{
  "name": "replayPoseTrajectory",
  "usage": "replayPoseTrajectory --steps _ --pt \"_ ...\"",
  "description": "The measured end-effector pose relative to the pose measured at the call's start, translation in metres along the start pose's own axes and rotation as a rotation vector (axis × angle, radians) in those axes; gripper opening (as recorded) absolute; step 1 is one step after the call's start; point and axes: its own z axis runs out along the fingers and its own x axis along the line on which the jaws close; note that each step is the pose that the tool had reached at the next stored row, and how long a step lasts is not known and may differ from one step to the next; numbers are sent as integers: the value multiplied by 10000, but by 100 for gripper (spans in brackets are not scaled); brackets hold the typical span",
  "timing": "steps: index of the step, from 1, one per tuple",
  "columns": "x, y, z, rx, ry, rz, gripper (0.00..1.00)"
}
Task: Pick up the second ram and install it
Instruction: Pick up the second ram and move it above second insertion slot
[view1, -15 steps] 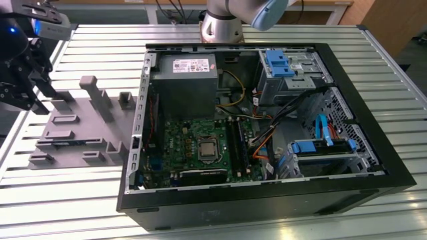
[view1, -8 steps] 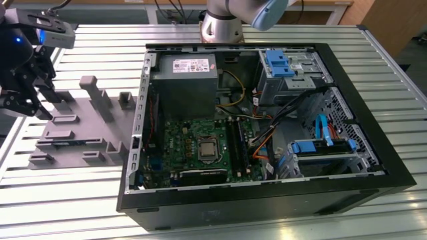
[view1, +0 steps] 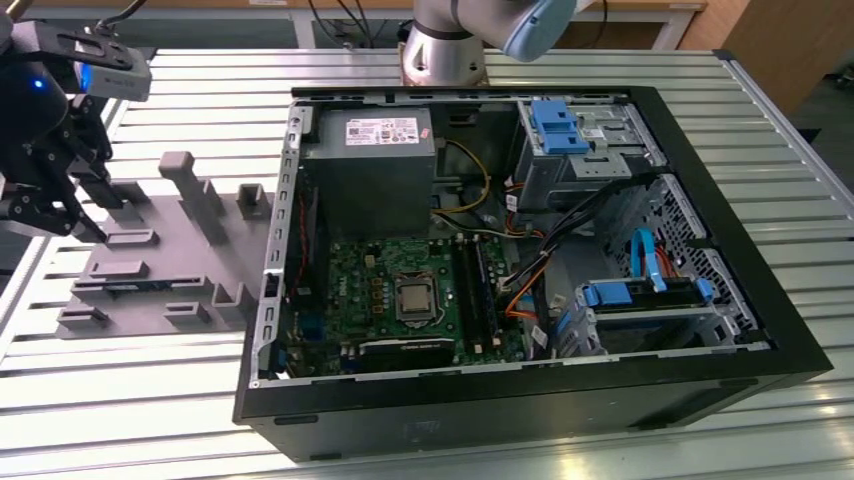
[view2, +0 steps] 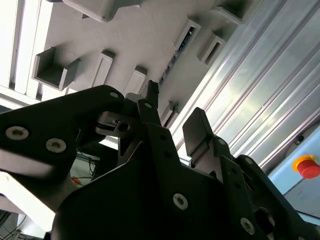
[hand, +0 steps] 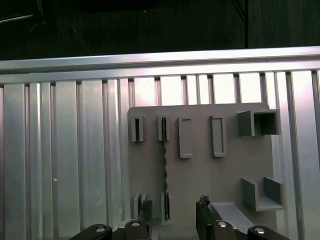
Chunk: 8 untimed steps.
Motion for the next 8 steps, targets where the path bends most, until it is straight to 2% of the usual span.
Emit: replayPoseTrajectory --steps 3,8 --pt "22 -2 21 0 0 0 47" --pt "41 -7 110 1 -1 14 47"
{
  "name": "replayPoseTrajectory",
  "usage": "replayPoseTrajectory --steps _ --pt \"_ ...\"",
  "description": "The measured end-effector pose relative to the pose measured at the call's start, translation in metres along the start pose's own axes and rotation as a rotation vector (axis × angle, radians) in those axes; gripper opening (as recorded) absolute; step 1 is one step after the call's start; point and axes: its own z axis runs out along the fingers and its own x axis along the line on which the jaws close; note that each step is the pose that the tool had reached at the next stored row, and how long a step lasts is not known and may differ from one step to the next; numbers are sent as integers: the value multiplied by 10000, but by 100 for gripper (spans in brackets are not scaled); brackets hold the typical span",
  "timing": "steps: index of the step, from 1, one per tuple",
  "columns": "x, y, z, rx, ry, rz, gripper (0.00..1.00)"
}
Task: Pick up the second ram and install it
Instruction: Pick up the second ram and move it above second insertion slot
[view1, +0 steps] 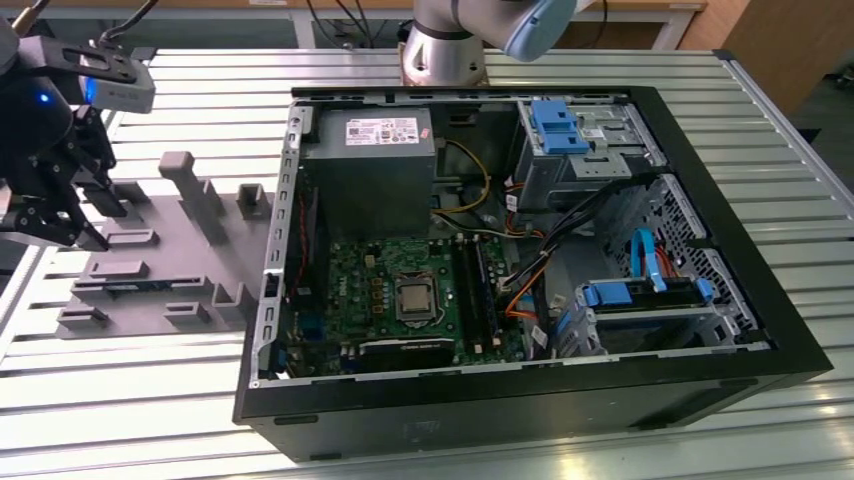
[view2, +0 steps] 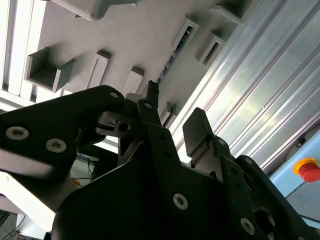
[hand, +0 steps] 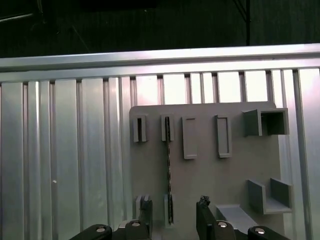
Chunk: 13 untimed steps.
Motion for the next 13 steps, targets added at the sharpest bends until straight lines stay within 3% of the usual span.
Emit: replayPoseTrajectory --steps 1,13 --pt "2 -3 58 -3 3 17 47" --pt "2 -3 61 -1 1 18 47"
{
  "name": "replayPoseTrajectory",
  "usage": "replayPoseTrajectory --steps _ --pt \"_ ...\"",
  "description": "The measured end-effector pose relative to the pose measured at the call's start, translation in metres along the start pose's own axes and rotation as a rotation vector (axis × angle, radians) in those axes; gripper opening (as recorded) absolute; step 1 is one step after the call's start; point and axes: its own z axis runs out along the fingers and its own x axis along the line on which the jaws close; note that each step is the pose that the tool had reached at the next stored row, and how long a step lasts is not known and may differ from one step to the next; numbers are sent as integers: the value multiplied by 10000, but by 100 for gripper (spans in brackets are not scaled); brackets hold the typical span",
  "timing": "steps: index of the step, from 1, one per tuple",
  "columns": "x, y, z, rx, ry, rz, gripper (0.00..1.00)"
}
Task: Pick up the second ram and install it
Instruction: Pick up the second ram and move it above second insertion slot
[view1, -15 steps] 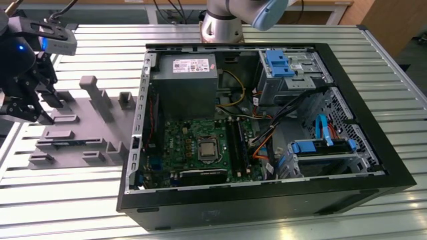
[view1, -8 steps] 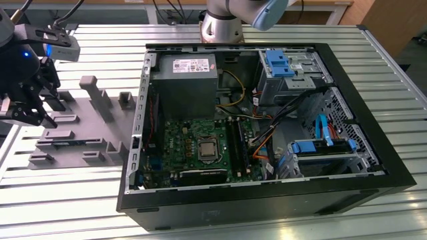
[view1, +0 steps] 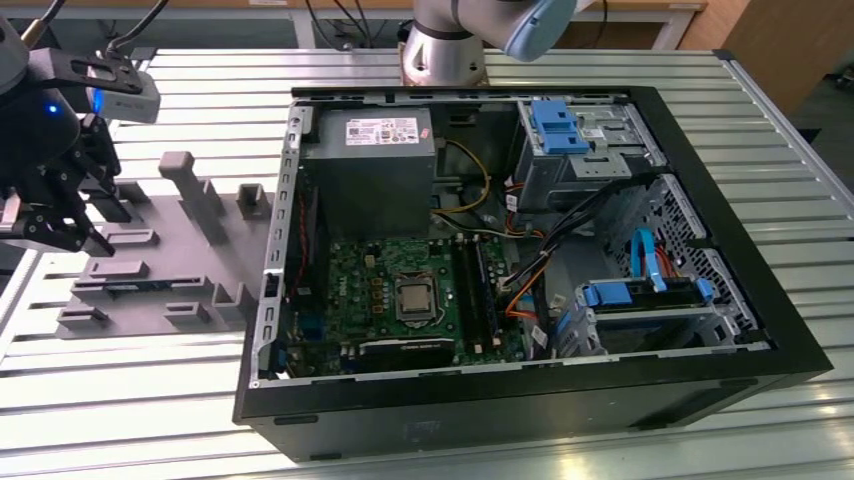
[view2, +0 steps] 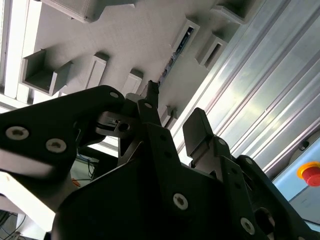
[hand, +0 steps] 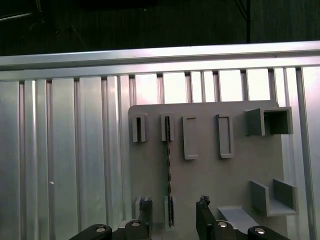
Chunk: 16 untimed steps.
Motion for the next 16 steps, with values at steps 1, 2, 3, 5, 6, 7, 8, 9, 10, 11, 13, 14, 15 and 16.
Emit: replayPoseTrajectory --steps 1,2,3,5,6,7,8,9,10,11,13,14,15,16 --pt "0 0 2 1 -1 0 47" --pt "1 0 7 2 -2 1 47" --pt "3 0 14 3 -2 1 47" --pt "6 -1 36 1 -1 0 47" --pt "7 -2 50 1 -1 0 47" --pt "8 -2 64 1 -2 1 47" --pt "8 -2 77 1 -1 0 47" --pt "10 -3 91 1 -1 0 47" --pt "11 -3 103 0 0 0 47" --pt "12 -4 117 0 0 0 47" --pt "14 -5 139 0 -4 0 47" --pt "14 -5 141 -2 -18 -1 47" --pt "14 -5 142 -3 -28 -1 47" --pt "14 -5 146 -2 -32 0 47"
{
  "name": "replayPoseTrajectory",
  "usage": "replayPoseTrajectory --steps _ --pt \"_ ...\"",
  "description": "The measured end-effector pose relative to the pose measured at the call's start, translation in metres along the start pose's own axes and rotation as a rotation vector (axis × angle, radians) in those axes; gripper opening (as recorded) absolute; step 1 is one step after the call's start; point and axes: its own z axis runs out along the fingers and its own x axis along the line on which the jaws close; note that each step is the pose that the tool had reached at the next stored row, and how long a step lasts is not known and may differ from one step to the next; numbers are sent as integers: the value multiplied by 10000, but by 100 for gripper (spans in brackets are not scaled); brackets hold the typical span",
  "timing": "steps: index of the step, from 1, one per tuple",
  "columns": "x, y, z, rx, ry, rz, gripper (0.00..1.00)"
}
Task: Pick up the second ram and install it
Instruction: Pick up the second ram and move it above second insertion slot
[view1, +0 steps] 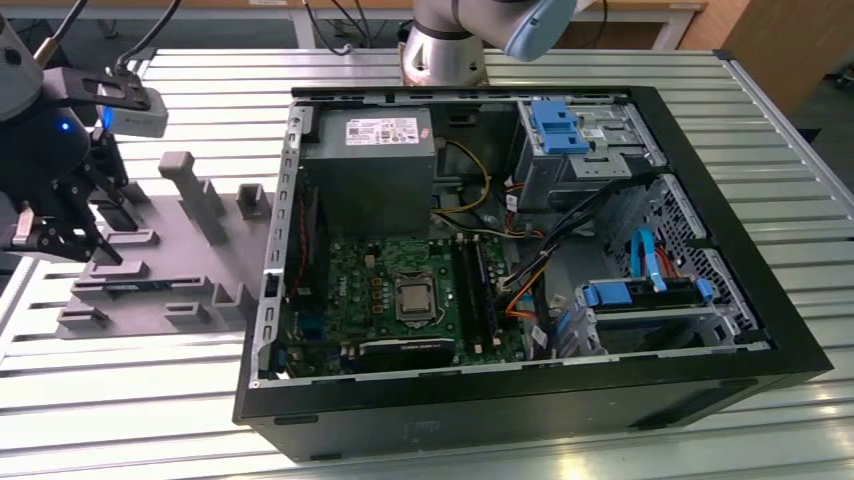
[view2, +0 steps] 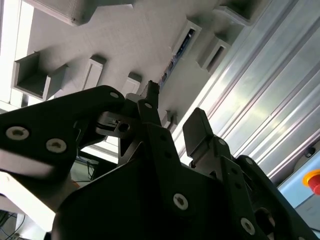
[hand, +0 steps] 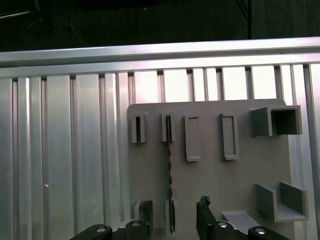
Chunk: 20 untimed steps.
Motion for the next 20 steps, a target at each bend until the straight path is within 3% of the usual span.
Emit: replayPoseTrajectory --steps 20 --pt "44 -11 296 46 -27 -8 47"
